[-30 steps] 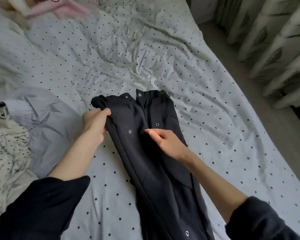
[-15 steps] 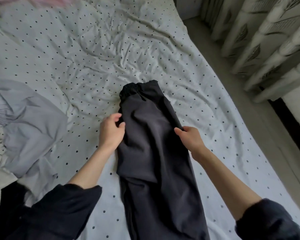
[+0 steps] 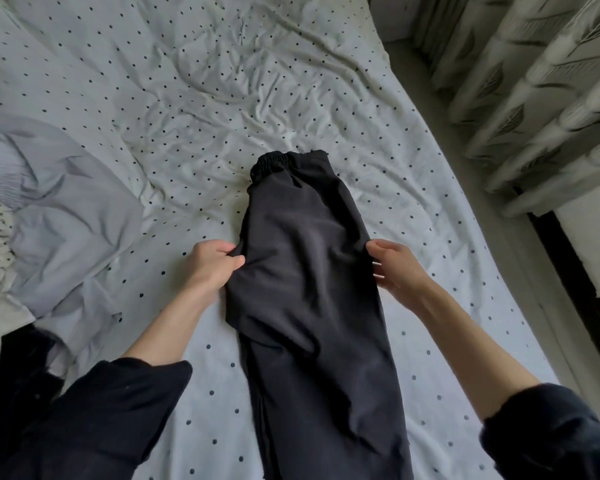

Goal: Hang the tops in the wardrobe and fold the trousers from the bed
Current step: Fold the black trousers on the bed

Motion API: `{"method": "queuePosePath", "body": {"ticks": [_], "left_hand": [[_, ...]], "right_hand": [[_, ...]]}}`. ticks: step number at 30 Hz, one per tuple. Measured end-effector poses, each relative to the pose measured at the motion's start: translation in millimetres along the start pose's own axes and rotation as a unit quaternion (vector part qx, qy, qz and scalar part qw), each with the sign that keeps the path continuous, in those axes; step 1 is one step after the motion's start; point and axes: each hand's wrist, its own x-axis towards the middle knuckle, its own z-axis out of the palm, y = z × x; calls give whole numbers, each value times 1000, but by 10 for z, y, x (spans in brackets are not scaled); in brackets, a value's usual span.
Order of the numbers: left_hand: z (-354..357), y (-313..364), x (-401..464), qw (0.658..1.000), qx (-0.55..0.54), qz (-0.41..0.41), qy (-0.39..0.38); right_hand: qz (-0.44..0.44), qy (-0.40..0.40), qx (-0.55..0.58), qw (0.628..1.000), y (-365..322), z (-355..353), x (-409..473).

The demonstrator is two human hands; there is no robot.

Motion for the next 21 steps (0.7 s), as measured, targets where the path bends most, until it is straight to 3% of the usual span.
{"method": "queuePosePath", "body": {"ticks": [2,5,11,17,21], "left_hand": [[-162,-99,74,999,-40,-22,7],[-235,-178,109,992,-119,-42,-18],[-205,-261,5,989,-148,-1,-17],[-54,-642,-615,985,-133,-8,-106],[196,-822,-1059,991,-120,54,-10]], "right_hand": [[0,-30,32,999,-33,-37,8],[22,-2,-18,1000,-1,-4,52],[39,50,-20,998,297,15,-65],[8,100,-28,995,968,-36,-663],[-22,86,-41,995,1188,-42,-916]]}}
